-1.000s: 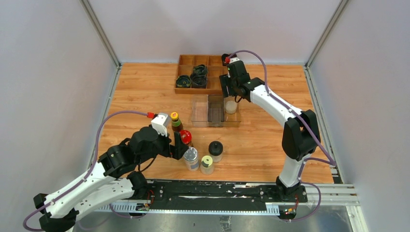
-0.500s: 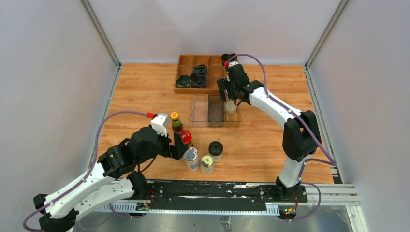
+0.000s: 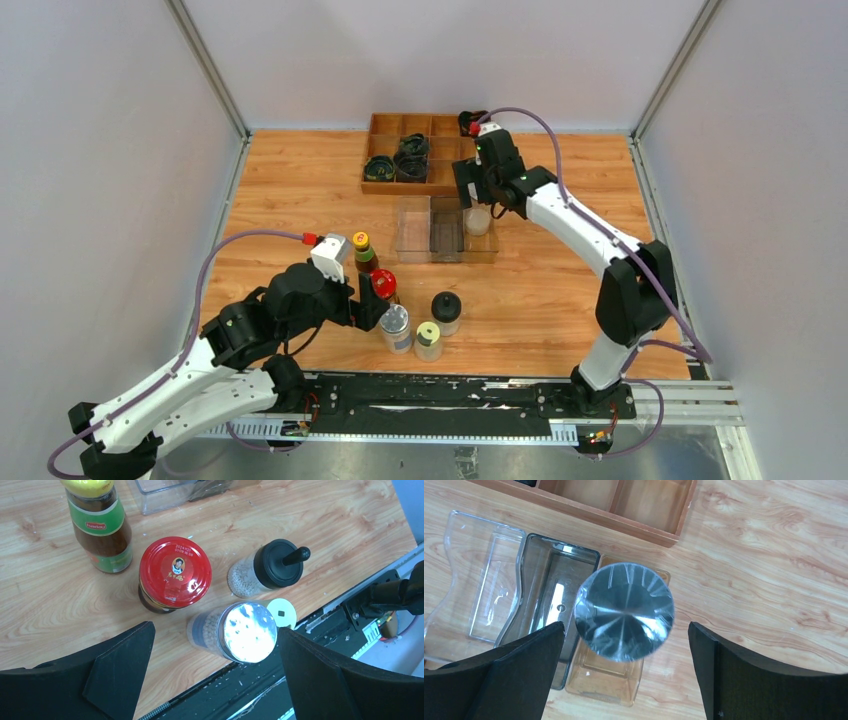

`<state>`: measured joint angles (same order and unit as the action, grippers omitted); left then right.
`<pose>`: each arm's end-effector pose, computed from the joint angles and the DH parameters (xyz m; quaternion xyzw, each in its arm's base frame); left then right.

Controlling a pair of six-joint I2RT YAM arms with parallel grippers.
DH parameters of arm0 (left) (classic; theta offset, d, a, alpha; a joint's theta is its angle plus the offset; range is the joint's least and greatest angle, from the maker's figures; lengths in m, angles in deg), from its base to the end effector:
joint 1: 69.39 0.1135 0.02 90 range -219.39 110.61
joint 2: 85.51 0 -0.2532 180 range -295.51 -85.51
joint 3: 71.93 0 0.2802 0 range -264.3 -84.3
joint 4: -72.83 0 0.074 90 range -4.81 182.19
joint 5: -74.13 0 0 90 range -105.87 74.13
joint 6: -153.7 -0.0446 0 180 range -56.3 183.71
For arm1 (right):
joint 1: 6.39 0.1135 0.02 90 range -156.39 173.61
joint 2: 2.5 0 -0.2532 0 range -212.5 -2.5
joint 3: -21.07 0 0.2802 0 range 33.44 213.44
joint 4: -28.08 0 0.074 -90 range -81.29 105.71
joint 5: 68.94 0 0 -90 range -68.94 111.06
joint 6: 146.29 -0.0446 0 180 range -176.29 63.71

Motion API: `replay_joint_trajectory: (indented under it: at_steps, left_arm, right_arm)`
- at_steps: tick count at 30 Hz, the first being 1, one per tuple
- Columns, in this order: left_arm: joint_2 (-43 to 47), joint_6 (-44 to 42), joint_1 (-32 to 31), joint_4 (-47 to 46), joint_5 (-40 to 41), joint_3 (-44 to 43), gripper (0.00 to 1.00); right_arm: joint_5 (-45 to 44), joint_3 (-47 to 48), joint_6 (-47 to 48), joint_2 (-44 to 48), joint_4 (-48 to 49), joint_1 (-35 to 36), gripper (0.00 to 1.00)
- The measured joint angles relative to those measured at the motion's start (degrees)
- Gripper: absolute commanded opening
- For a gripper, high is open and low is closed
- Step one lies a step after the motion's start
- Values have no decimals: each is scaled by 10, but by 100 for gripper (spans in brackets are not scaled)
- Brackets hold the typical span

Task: Organize the condiment bottles
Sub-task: Place the bottle in the storage box, then pick up the bottle from the center of the board.

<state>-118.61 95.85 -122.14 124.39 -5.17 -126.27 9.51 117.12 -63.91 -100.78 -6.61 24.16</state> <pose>0.1100 -0.1309 0.2938 0.1088 0.8580 -0.2747 0.4201 0.3753 0.2112 0.2825 -0.1329 0.8813 0.0603 0.4496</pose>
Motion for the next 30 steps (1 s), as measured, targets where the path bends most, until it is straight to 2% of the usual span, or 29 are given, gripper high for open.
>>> replay_joint_trajectory:
  at_steps: [7,14,22,30]
  left_arm:
    - [0,0,0,0,4,0,100]
    - [-31,-4,0,14,41,-17,100]
    - [-145,-32,-1,30,145,-137,98]
    - [-240,-70,-1,21,251,-211,99]
  right_arm:
    - [-31,-17,-1,95,-40,13,100]
    - [-91,-134,-20,267,-89,131,100]
    - [-142,-197,-73,386,-155,242,100]
    - [-171,-220,-100,444,-187,258,100]
